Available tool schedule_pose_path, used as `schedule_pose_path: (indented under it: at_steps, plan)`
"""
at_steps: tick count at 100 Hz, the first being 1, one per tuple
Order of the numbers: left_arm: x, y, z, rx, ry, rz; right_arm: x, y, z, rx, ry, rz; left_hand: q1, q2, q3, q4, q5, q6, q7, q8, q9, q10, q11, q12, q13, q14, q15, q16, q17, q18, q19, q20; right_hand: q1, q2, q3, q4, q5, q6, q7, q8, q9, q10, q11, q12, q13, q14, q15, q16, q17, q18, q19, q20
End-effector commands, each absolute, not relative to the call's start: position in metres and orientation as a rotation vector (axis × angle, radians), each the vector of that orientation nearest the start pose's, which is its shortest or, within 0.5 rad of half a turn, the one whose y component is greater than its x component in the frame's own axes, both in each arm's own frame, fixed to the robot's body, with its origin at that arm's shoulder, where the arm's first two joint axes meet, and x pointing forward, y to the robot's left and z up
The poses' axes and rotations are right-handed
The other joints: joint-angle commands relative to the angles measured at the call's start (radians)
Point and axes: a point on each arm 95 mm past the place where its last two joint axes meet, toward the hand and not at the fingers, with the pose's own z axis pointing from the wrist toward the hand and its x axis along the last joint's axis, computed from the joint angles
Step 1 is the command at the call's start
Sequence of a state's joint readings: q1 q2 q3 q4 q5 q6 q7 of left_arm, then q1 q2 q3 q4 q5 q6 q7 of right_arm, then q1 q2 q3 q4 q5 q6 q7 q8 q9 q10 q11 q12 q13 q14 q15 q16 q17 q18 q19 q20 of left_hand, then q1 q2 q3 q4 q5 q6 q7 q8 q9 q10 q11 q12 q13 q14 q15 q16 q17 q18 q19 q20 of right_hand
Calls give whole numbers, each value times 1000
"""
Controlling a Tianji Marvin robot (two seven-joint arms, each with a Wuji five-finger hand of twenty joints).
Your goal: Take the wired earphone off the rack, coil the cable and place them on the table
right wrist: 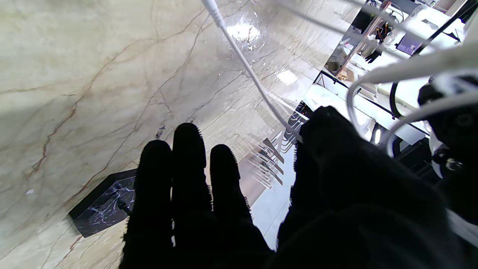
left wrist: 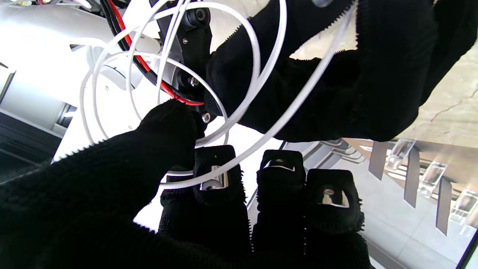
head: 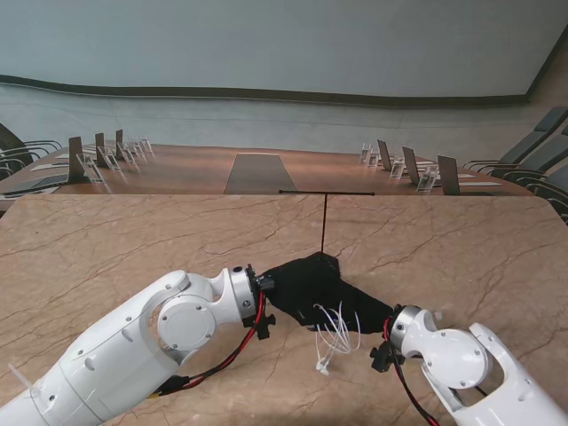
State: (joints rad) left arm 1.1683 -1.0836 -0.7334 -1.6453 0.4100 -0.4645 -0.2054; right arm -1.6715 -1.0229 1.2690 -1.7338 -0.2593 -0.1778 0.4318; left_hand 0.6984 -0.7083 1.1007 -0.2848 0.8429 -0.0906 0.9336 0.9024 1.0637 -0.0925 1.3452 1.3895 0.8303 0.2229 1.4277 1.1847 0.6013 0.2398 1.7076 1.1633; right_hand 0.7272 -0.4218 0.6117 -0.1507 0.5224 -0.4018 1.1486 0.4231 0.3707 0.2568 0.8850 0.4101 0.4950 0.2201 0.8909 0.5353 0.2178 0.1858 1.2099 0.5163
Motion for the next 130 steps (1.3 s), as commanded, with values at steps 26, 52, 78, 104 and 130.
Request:
schedule_pose_path:
  at_steps: [26,52,78,104,130]
  plan:
    - [377,-175,-241,-846,2081,-2352,353,16,-326,-1845,-1610,-1939,21,17,56,84,23,-94,-7,17,-68,-27,-31,44,-59,-17,-33,24,-58,-30,-15,22,-24,-133,412,101,143,8,93,324,78,28,104,43,36,17,57,21,26,15,62,30]
    - [378,-168,-238,-799,2092,-2309,355,7,-329,-1899,-1528,-2012,8,12,64,90,27,-107,-11,9,-111,-18,-55,68,-103,-22,-66,39,-110,-40,-55,43,-74,-167,622,224,254,120,106,493,165,55,164,20,85,50,150,56,39,47,164,64]
    - [378,-163,-238,-775,2109,-2261,356,-1,-332,-1934,-1475,-2072,5,21,50,98,21,-127,-23,7,-243,6,-135,118,-233,-41,-169,76,-259,-77,-176,85,-91,-187,660,271,284,133,111,521,199,72,183,14,111,68,177,64,53,67,197,77]
    - [378,-160,-237,-755,2119,-2224,355,-4,-334,-1950,-1460,-2068,4,24,41,104,20,-141,-31,0,-333,25,-205,153,-327,-53,-243,101,-361,-103,-250,100,-101,-196,680,297,297,142,113,535,205,77,189,13,117,74,183,64,56,73,206,79]
    - [379,-155,-237,-737,2104,-2203,356,-11,-335,-1984,-1437,-2107,3,24,41,106,19,-141,-28,-12,-336,27,-208,162,-329,-54,-248,111,-366,-105,-254,106,-107,-211,692,305,306,143,110,535,225,89,203,14,137,86,209,73,73,85,235,89]
